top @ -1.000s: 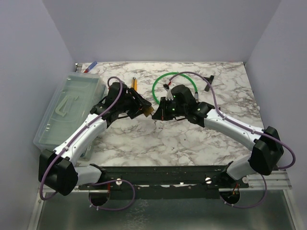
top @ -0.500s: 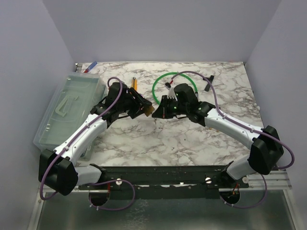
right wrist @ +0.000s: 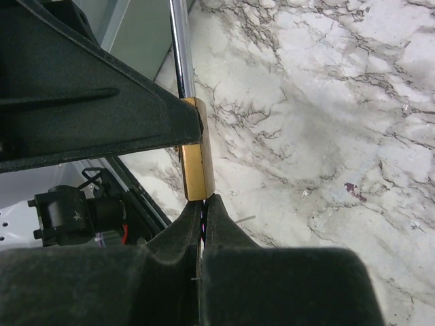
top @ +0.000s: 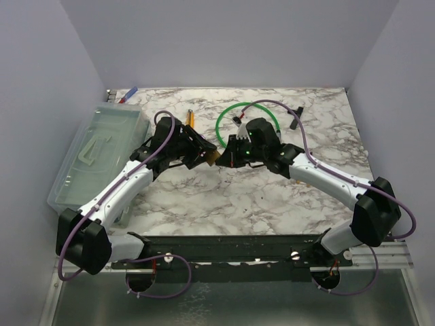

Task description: Unlock with the key

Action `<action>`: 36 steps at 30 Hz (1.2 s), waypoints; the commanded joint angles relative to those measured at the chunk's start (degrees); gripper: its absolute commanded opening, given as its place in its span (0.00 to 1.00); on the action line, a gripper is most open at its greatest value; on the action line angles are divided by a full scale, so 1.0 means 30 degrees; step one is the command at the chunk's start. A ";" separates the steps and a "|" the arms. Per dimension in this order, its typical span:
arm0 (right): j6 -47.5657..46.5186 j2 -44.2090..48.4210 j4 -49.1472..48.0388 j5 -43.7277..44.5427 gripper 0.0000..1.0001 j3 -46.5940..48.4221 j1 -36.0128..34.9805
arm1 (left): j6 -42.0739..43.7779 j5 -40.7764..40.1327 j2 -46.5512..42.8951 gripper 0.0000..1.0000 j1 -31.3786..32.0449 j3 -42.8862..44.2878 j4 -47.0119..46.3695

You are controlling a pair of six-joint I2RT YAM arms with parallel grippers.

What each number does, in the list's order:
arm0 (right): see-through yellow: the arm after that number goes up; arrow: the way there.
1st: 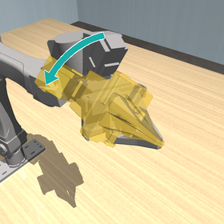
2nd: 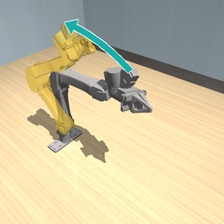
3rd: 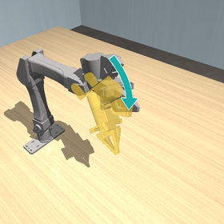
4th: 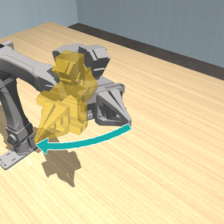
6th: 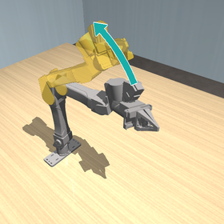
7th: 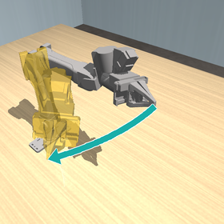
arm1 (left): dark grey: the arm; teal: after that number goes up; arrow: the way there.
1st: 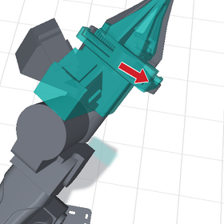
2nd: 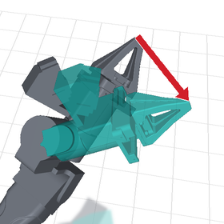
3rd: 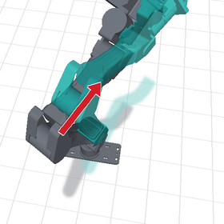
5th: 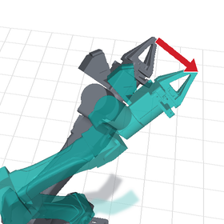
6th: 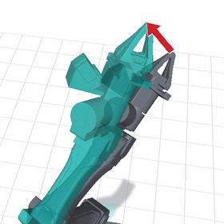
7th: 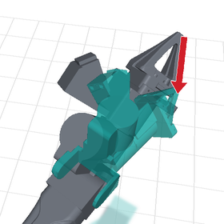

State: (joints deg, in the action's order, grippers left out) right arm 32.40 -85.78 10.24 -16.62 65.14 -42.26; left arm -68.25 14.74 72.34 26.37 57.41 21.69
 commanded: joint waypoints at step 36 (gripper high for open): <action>0.1189 0.1414 -0.1059 0.0986 0.51 -0.1185 0.0171 | -0.1977 0.2563 0.0620 0.00 0.0468 -0.1022 -0.2631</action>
State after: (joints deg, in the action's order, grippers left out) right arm 36.03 -84.55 7.86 -15.31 60.16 -42.11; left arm -71.96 17.85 73.82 26.74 52.82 16.16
